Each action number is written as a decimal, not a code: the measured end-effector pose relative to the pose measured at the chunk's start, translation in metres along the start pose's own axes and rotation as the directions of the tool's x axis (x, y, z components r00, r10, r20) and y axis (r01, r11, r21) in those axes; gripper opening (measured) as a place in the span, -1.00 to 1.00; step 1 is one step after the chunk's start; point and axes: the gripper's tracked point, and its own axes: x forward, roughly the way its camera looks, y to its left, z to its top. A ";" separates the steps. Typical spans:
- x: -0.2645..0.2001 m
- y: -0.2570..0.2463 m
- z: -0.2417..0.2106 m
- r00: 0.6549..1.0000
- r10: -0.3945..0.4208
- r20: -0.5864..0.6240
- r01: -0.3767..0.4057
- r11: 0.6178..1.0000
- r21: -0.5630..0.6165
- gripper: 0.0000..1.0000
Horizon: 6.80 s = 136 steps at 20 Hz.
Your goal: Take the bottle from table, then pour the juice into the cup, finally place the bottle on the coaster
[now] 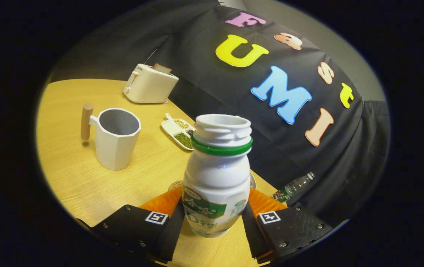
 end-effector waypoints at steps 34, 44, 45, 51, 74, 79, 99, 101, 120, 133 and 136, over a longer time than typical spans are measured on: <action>0.043 0.031 0.062 0.988 -0.145 0.057 0.143 0.707 -0.693 0.49; 0.043 0.026 0.068 0.978 -0.187 0.090 0.186 0.597 -0.780 0.48; 0.044 0.025 0.069 0.977 -0.192 0.092 0.190 0.588 -0.786 0.48; 0.044 0.020 0.076 0.970 -0.219 0.107 0.212 0.537 -0.817 0.48; 0.036 0.012 0.106 0.945 -0.261 0.199 0.284 0.347 -0.894 0.48; 0.036 0.007 0.107 0.941 -0.269 0.203 0.287 0.325 -0.901 0.47; 0.030 0.011 0.121 0.939 -0.272 0.212 0.263 0.167 -0.950 0.47; 0.029 0.013 0.123 0.937 -0.272 0.217 0.264 0.150 -0.953 0.47; 0.035 0.017 0.120 0.951 -0.242 0.193 0.244 0.203 -0.948 0.48; 0.035 0.022 0.102 0.980 -0.152 0.125 0.190 0.563 -0.804 0.48; 0.032 0.018 0.103 0.984 -0.135 0.116 0.177 0.673 -0.718 0.48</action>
